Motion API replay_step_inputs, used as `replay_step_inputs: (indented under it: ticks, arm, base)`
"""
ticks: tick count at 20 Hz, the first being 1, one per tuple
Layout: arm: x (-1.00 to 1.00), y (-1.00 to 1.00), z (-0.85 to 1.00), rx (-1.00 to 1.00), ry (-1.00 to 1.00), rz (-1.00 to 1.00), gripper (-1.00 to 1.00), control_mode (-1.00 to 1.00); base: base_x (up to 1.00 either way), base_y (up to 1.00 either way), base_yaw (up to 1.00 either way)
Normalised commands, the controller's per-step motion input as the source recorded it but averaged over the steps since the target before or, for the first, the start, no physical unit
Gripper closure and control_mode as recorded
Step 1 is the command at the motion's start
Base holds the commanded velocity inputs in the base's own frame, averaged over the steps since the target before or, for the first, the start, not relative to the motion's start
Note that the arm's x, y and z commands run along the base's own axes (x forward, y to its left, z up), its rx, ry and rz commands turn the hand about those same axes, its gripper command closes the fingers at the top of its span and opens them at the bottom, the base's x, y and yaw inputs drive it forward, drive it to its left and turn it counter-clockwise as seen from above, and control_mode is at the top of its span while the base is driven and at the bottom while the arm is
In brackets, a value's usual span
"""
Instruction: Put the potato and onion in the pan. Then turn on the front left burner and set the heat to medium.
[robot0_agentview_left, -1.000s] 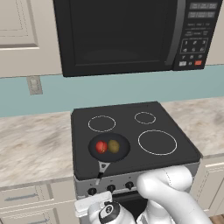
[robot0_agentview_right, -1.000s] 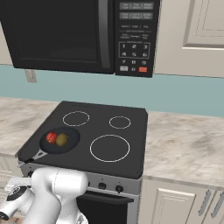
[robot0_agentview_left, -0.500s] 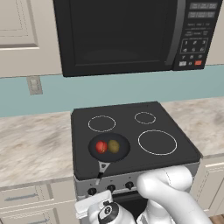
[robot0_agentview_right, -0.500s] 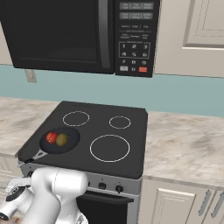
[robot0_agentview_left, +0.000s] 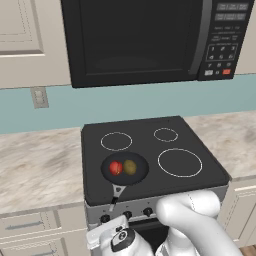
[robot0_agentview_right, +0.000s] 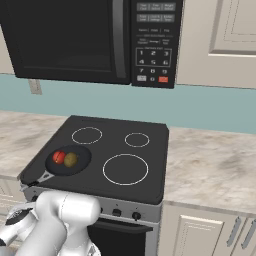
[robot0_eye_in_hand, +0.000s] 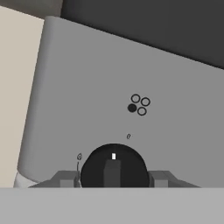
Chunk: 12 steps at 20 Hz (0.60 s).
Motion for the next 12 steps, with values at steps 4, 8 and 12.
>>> replay_step_inputs:
  ticks: [4, 8, 12]
  arm:
    - [0.0, 0.0, 0.0, -0.15, 0.0, 0.0, 1.0, -1.0]
    - [0.0, 0.0, 0.0, -0.14, -0.01, 0.0, 1.0, -1.0]
    - [0.0, 0.0, 0.0, -0.14, -0.05, 0.0, 1.0, -1.0]
  base:
    - [0.0, 0.0, 0.0]
    - [0.0, 0.0, 0.0]
    - [0.0, 0.0, 0.0]
